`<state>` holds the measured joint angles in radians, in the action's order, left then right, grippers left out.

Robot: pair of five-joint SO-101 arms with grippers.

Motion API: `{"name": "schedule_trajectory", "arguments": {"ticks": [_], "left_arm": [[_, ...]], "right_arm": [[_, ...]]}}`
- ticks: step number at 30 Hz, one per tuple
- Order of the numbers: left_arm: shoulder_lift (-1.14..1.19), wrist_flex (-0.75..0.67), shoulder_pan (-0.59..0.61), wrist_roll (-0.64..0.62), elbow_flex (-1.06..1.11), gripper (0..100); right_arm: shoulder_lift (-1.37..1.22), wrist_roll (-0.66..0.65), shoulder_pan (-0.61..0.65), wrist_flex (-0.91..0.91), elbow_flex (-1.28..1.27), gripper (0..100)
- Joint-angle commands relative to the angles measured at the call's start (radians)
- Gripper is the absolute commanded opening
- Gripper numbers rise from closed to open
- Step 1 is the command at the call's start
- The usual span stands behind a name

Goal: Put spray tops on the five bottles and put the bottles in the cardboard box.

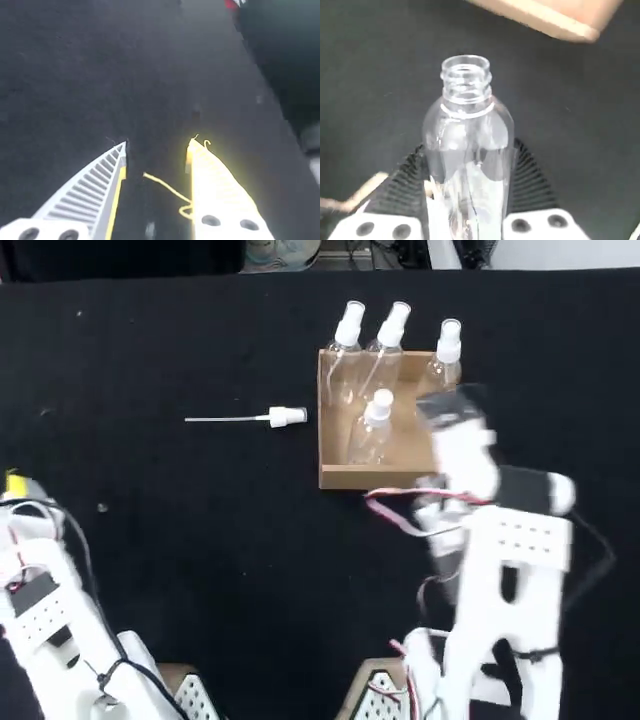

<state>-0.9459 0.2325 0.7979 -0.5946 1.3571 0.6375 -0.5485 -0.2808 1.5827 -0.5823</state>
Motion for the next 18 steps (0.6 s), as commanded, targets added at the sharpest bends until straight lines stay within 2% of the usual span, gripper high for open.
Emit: {"name": "schedule_trajectory", "arguments": {"ticks": [1, 5, 9, 16, 18], "left_arm": [[-0.003, 0.157, -0.153, 0.123, -0.145, 19], [-0.003, 0.31, -0.302, 0.229, -0.216, 19], [-0.003, 0.354, -0.438, 0.338, -0.22, 19], [-0.003, 0.348, -0.584, 0.45, -0.18, 19], [-0.003, 0.347, -0.598, 0.454, -0.176, 19]], "right_arm": [[-0.084, -0.011, -0.18, -0.114, 0.016, 1.5], [-0.243, 0.023, -0.307, -0.298, 0.068, 1.5], [-0.427, 0.037, -0.361, -0.391, 0.137, 1.5], [-0.751, 0.037, -0.442, -0.381, 0.377, 2.5], [-0.808, 0.037, -0.448, -0.304, 0.456, 9.2]]}}
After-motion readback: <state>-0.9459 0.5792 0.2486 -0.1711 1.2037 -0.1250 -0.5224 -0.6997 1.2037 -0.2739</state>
